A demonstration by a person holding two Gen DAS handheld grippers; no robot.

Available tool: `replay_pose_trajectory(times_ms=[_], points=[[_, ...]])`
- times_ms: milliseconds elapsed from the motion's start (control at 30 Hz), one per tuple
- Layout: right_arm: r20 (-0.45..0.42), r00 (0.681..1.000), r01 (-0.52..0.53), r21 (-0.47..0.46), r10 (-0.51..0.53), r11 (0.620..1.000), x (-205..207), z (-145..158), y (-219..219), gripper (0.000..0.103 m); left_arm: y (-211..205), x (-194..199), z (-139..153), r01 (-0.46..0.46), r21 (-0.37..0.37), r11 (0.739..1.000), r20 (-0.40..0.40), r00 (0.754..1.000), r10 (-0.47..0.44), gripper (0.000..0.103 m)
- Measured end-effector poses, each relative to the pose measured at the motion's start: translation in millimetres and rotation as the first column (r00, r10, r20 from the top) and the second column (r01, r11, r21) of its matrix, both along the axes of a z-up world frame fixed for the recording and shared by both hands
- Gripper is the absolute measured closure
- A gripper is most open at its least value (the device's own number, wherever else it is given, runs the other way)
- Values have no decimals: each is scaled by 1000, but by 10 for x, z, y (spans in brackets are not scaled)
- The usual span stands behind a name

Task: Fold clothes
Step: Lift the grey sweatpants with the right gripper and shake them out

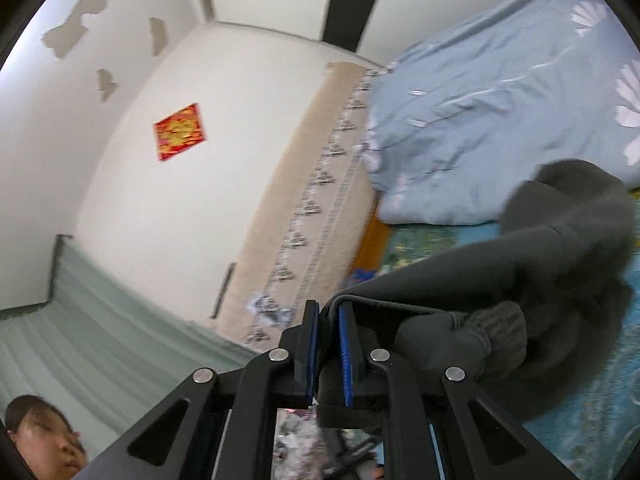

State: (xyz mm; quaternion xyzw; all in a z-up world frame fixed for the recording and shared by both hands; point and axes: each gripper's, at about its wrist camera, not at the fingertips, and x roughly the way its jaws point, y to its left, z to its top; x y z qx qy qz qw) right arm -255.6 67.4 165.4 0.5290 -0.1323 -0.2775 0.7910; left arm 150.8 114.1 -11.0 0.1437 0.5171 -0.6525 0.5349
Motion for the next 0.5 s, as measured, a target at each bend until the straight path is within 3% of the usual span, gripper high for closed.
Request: replay_pose_trajectory(times_ms=[133,267,500], points=[[-22,998,-59,-66,57,996,350,282,-128,93,32,146,89,-44,-24,999,-24,999,44,4],[-83,994,-72,-71,66,995,543,287,-251,102,105,338,247,-93,-70,993,-34,995,90,4],[-190,979,-97,-77,81,992,880,295,-466,102,208,715,323,-206,-101,973,-60,978,200,4]])
